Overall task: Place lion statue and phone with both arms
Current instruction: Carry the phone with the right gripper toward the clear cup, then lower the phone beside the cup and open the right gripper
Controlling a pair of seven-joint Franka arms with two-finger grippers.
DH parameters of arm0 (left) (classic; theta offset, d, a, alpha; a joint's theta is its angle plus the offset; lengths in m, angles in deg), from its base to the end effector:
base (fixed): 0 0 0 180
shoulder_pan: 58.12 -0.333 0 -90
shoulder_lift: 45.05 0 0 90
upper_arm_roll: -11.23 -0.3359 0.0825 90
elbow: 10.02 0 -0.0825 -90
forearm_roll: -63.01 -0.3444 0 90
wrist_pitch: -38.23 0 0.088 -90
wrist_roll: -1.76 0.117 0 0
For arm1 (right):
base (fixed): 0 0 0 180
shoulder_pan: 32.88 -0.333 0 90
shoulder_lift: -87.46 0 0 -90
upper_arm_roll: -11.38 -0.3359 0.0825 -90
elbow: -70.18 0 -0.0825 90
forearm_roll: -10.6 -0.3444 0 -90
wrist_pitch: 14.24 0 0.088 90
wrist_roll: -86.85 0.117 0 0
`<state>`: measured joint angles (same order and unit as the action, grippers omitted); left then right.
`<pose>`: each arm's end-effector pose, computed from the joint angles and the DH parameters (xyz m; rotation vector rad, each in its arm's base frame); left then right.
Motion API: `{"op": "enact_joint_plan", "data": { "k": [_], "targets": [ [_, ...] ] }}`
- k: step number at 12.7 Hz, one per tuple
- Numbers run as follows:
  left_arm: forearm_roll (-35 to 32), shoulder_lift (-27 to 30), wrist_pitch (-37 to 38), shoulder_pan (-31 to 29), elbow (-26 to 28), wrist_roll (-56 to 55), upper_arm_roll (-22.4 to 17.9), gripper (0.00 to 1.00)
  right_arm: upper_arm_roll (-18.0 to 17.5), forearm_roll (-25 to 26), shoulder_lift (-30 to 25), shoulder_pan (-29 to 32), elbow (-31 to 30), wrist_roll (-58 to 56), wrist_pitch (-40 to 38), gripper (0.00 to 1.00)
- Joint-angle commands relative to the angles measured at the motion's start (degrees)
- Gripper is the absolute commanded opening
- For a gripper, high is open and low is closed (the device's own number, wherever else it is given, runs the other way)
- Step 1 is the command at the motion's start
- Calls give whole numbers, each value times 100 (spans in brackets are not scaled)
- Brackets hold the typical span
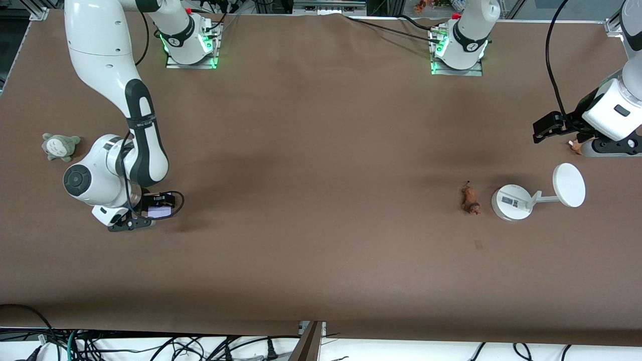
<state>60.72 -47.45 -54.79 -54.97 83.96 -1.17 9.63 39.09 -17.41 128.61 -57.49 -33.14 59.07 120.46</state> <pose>0.5288 -0.0101 0.5870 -3.0969 -0.0322 0.0883 0.6286 0.0044 0.2107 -3.0993 -0.2550 0.0699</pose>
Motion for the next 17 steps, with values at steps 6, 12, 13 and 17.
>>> {"op": "enact_joint_plan", "data": {
  "k": [6, 12, 13, 17],
  "targets": [
    [-70, 91, 109, 46, -11, -32, -16, 100, 506, -91, -546, -123, 512, -96, -1714, 100],
    [-70, 91, 109, 46, -11, -32, -16, 100, 1061, 489, -573, -123, 2980, 815, -5282, 100],
    [-70, 83, 109, 46, -11, -32, -16, 100, 1062, 524, -582, -114, 3402, 1148, -5836, 100],
    [-70, 91, 109, 46, -11, -32, -16, 100, 1132, 612, -905, -123, 4381, 2038, -7141, 100]
  ]
}}
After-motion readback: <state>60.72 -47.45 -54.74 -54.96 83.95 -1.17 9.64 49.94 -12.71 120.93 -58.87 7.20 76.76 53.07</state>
